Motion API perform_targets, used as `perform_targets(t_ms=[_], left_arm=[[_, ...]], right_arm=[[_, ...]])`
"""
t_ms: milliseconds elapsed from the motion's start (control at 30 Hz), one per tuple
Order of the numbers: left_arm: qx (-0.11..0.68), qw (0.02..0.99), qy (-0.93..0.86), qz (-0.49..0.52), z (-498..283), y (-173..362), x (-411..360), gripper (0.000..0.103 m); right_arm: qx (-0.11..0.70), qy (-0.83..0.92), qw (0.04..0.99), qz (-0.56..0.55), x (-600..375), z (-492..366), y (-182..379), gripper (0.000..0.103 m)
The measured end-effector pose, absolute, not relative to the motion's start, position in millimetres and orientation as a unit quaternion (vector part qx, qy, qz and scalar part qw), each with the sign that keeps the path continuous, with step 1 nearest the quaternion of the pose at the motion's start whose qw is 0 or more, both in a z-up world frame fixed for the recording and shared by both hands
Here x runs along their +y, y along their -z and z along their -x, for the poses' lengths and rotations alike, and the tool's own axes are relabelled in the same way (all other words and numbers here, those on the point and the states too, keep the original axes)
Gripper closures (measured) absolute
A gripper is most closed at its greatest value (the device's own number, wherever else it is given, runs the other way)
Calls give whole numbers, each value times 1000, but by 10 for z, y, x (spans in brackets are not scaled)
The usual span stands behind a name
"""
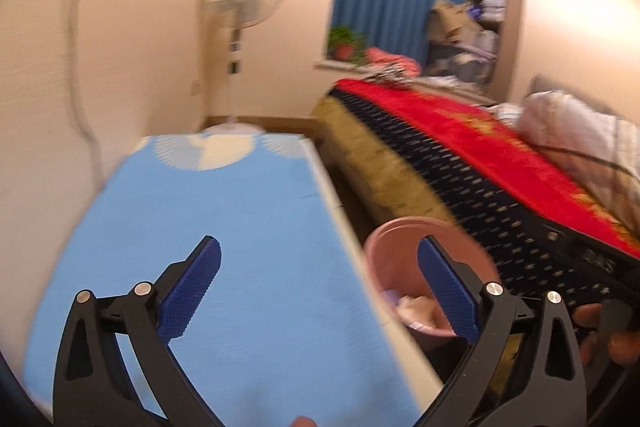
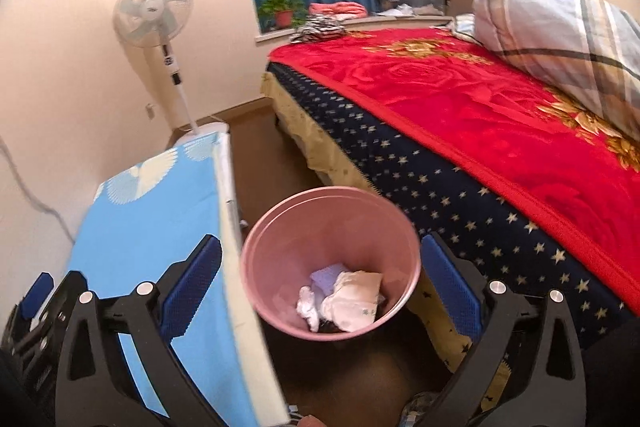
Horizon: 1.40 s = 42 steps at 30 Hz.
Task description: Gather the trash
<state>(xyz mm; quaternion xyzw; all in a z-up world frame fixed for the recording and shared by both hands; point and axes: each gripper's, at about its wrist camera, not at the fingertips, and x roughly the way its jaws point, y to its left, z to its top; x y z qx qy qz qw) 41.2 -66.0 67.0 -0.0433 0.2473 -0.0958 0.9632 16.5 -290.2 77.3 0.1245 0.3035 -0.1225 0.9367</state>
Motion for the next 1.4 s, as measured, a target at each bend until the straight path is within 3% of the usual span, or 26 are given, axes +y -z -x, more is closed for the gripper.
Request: perform_targets(t_ms=[467, 733, 1400], left_arm=[[228, 971, 62, 32, 396, -611, -385, 8], [275, 960, 35, 44, 154, -303, -326, 8], [287, 957, 6, 46, 81, -192, -252, 8]], right_arm=[[298, 88, 947, -82, -2457, 234, -639, 5], [299, 85, 949, -59, -2373, 153, -540, 5], [319, 74, 944, -34, -2187, -10, -349, 5]])
